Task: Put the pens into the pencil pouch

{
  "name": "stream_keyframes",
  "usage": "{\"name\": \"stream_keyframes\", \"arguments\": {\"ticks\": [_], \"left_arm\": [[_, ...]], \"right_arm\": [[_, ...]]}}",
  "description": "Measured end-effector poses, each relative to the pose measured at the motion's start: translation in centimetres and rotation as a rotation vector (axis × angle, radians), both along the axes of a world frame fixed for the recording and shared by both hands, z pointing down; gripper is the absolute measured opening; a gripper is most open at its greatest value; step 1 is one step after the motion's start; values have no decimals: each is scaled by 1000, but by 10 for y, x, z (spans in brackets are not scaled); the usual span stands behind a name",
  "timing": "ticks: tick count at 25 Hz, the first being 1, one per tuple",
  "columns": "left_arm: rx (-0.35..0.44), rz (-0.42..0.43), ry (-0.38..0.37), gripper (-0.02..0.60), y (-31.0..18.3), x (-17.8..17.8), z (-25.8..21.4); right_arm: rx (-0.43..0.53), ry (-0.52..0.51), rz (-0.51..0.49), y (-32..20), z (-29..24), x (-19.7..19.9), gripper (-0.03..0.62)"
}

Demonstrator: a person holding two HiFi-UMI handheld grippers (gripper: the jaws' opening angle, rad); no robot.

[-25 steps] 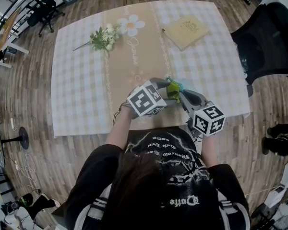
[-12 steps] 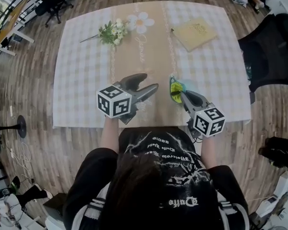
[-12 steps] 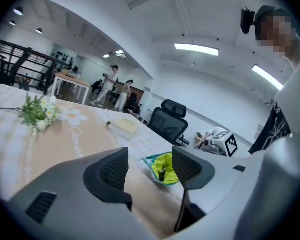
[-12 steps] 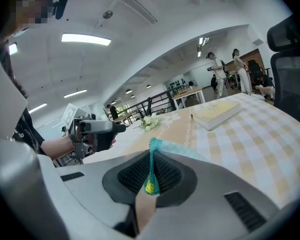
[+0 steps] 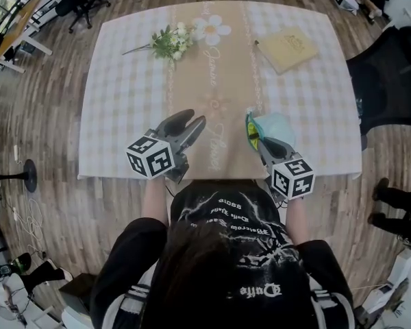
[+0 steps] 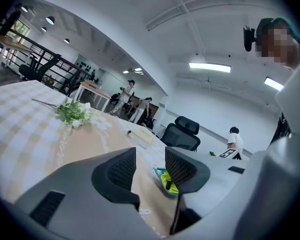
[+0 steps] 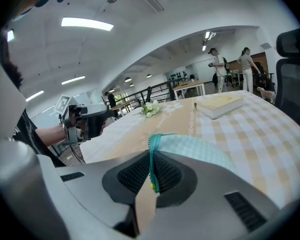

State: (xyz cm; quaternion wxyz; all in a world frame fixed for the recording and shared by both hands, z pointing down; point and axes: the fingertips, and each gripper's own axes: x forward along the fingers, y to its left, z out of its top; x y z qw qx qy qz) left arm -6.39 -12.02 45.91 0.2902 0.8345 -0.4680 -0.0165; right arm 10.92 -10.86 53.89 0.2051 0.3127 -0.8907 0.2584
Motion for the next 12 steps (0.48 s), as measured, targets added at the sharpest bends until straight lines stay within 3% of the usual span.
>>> {"name": "stream_keyframes", "arguments": {"ticks": [7, 12], "left_arm": [[10, -40, -24, 189, 21, -32, -5], [9, -99, -35, 117, 40, -59, -6]], "right_arm": [[-30, 127, -10, 23, 23, -13, 34], [-58, 182, 37, 39, 39, -15, 35]]}}
